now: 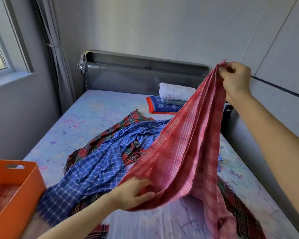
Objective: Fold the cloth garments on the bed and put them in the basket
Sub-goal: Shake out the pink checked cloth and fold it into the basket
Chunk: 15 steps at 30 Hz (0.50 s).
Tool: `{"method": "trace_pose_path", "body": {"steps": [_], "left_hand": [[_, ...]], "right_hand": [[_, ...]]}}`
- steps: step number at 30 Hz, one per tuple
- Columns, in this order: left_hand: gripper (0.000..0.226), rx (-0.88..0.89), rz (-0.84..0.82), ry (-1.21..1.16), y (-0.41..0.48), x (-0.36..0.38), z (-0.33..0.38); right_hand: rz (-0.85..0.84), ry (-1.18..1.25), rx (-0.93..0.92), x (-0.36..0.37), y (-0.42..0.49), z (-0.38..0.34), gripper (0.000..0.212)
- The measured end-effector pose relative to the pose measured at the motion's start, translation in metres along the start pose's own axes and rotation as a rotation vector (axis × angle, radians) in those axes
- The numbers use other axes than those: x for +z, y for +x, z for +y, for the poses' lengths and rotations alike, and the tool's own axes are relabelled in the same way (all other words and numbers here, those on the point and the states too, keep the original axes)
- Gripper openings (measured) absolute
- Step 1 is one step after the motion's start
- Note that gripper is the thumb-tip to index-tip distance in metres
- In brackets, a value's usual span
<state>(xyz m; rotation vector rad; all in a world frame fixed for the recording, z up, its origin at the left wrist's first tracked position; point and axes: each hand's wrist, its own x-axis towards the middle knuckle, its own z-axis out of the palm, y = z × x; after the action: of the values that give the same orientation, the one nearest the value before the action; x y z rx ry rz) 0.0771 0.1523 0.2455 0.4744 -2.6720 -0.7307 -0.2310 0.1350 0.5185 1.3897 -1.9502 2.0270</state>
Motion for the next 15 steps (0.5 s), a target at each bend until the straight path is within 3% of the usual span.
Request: {"method": "trace_pose_path", "body": {"steps": [3, 6, 9, 10, 11, 15], "left_hand": [[0.039, 0.005, -0.014, 0.139, -0.006, 0.011, -0.004], [0.056, -0.127, -0.005, 0.283, -0.009, 0.015, -0.011], [0.043, -0.116, 0.034, 0.378, -0.008, 0.009, -0.009], [0.045, -0.159, -0.021, 0.366, -0.007, 0.005, -0.01], [0.053, -0.141, 0.034, 0.459, -0.006, 0.005, -0.015], [0.053, -0.241, 0.018, 0.356, -0.008, 0.004, -0.03]], "right_hand": [[0.037, 0.012, 0.028, -0.006, 0.003, 0.005, 0.027], [0.06, 0.005, 0.035, -0.013, 0.004, 0.01, 0.027], [0.082, 0.003, 0.039, -0.02, 0.005, 0.016, 0.029], [0.09, 0.007, 0.045, -0.023, 0.006, 0.019, 0.028], [0.096, 0.01, 0.059, -0.025, 0.008, 0.022, 0.028], [0.116, 0.01, 0.065, -0.035, 0.012, 0.035, 0.026]]}}
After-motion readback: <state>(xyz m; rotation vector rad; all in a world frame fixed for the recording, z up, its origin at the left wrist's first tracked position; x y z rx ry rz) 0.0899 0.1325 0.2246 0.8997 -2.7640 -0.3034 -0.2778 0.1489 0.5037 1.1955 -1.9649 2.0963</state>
